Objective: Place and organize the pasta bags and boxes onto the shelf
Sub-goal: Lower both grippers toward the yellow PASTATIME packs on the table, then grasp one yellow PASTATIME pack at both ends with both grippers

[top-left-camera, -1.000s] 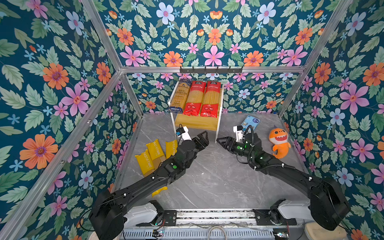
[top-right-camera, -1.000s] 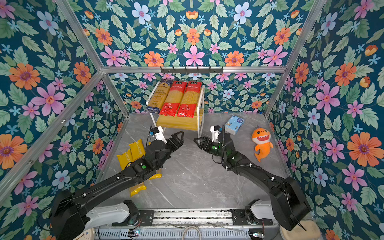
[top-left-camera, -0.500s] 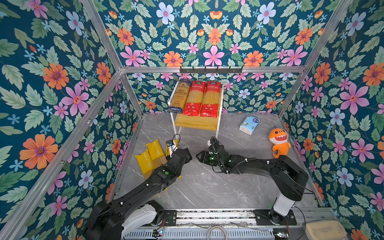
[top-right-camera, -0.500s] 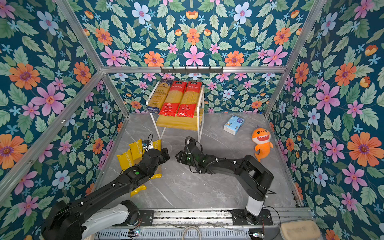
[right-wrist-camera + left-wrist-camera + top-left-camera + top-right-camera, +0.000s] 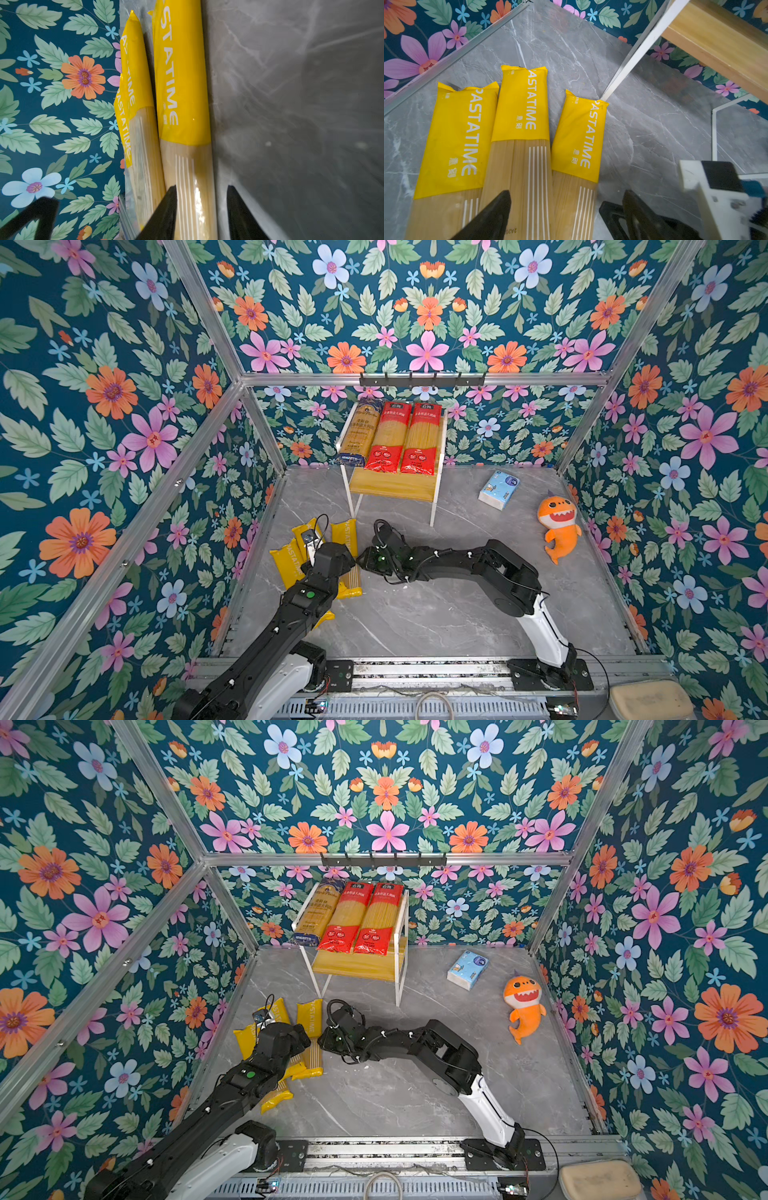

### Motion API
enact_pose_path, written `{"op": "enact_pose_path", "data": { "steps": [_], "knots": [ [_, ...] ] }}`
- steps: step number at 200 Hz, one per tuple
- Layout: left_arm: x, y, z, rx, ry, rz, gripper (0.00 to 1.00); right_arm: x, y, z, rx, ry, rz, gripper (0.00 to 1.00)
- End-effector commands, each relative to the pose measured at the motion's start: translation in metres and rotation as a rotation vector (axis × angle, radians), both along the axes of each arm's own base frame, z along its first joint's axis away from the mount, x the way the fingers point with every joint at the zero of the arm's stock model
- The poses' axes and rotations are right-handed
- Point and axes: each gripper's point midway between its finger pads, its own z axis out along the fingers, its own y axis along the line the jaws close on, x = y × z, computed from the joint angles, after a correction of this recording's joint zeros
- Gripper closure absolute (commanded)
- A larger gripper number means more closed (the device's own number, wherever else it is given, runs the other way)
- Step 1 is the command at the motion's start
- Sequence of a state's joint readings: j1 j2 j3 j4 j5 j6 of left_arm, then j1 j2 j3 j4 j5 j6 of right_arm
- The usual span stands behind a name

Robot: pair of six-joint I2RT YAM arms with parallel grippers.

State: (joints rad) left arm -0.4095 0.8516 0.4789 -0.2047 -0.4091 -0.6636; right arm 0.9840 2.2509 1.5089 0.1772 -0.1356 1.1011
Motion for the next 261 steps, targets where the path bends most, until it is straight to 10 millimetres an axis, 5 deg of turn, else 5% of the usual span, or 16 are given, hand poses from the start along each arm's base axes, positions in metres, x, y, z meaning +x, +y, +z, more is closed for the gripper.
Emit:
{"op": "enact_pose_path", "data": {
  "steps": [1,39,78,125,159,197,222,261],
  "knots": [
    [-0.003,-0.001,-0.003,-0.011,0.015,-0.014,0.14,-0.005,0.013,-0.005,0.018,0.055,0.020,0.66],
    [-0.006,0.000,-0.003,-0.024,0.012,-0.010,0.14,-0.006,0.026,-0.011,0.039,0.076,0.044,0.76],
    [-0.007,-0.002,0.005,-0.044,-0.006,-0.022,0.14,-0.005,0.010,0.007,0.047,0.034,0.028,0.91],
    [-0.001,-0.020,0.009,-0.104,-0.015,-0.098,0.15,-0.003,-0.068,0.029,0.044,-0.003,-0.088,0.97],
    [0.005,-0.058,-0.013,-0.232,0.037,-0.207,0.17,-0.028,-0.138,0.019,-0.027,0.032,-0.174,0.97],
    [-0.001,-0.108,-0.040,-0.250,0.122,-0.320,0.19,-0.060,-0.178,0.002,-0.033,0.143,-0.213,0.84],
    [-0.013,-0.137,-0.058,-0.275,0.182,-0.393,0.20,-0.051,-0.206,0.009,-0.009,0.123,-0.275,0.70],
    [-0.030,-0.161,-0.081,-0.353,0.233,-0.447,0.27,-0.035,-0.214,0.003,-0.013,0.104,-0.254,0.55]
  ]
}}
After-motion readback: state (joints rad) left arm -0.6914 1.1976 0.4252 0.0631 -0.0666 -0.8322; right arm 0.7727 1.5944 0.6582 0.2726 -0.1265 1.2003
